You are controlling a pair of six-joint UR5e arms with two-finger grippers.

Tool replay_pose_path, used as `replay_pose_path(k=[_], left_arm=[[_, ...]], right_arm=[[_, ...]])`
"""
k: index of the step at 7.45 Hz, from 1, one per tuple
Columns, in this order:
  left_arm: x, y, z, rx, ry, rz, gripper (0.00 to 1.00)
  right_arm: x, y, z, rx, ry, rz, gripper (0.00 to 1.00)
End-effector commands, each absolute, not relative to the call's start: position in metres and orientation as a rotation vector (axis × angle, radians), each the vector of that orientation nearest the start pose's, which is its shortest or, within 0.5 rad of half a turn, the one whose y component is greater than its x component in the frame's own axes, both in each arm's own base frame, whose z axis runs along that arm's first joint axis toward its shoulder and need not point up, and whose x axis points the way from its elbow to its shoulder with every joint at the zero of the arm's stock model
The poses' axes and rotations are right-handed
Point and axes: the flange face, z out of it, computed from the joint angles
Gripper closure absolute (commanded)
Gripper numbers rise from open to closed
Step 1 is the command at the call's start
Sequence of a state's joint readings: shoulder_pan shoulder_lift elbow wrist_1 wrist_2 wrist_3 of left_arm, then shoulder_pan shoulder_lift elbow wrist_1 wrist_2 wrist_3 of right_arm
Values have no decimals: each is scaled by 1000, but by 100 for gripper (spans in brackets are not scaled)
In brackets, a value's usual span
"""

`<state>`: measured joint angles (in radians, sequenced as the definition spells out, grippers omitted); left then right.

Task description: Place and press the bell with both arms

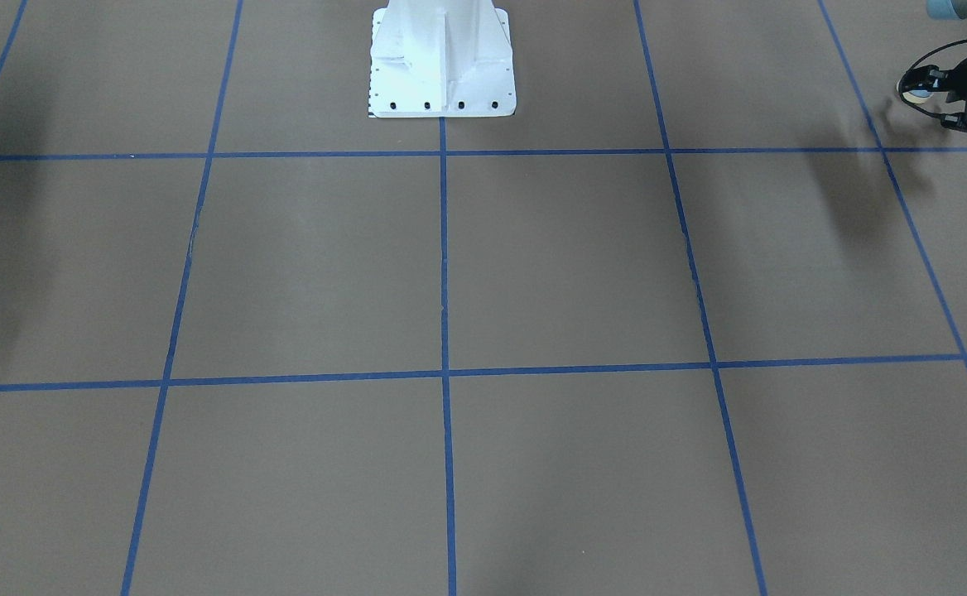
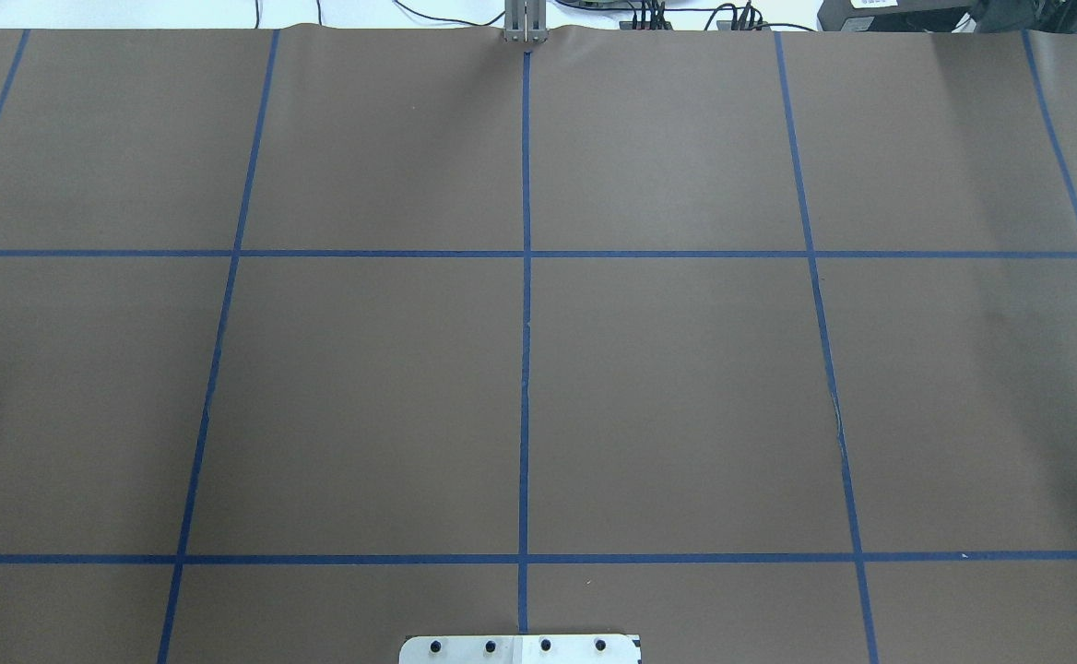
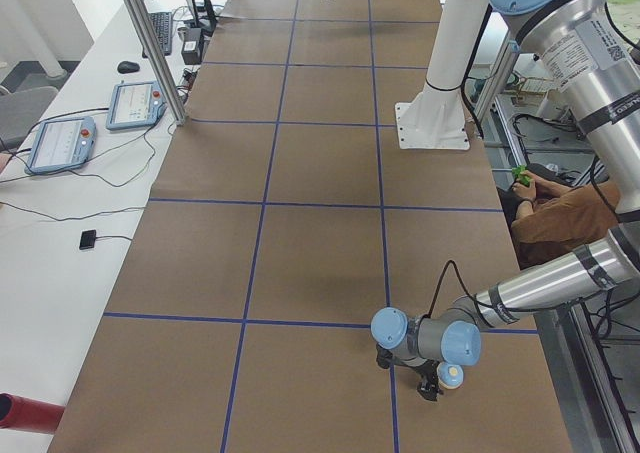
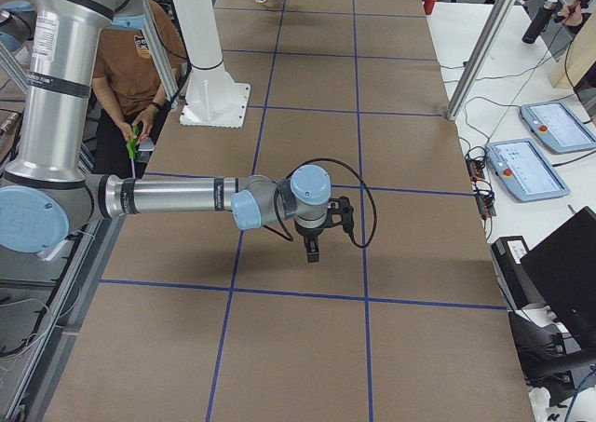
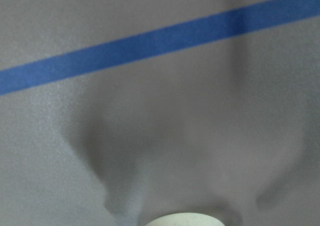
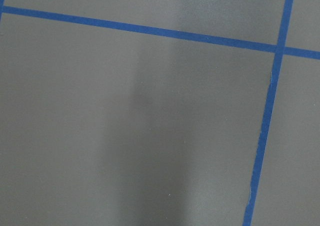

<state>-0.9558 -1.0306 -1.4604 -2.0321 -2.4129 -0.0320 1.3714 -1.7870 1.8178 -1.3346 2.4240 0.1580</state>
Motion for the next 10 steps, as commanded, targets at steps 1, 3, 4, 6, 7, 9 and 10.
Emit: replay_pose_path(k=[1, 3, 4, 6, 7, 9, 10], left_arm=[[56, -178, 849, -447, 745, 471, 0], [57, -178, 849, -451, 743, 474, 0], [57, -178, 849, -455, 740, 466, 0], [59, -177, 847, -458, 753, 469, 1], [61, -177, 846, -464, 763, 473, 1], [62, -176, 847, -472, 759, 472, 1], [62, -175, 848, -476, 755, 472, 1]], right_arm=[[-25, -417, 603, 93, -885, -153, 0], [-25, -416, 605, 86, -884, -149, 0], [-25, -416, 605, 86, -884, -149, 0], [-25, -416, 605, 83, -884, -148, 0], [-25, -416, 606, 82, -883, -147, 0], [-25, -416, 605, 83, -883, -148, 0], [-25, -416, 606, 82, -883, -147, 0]])
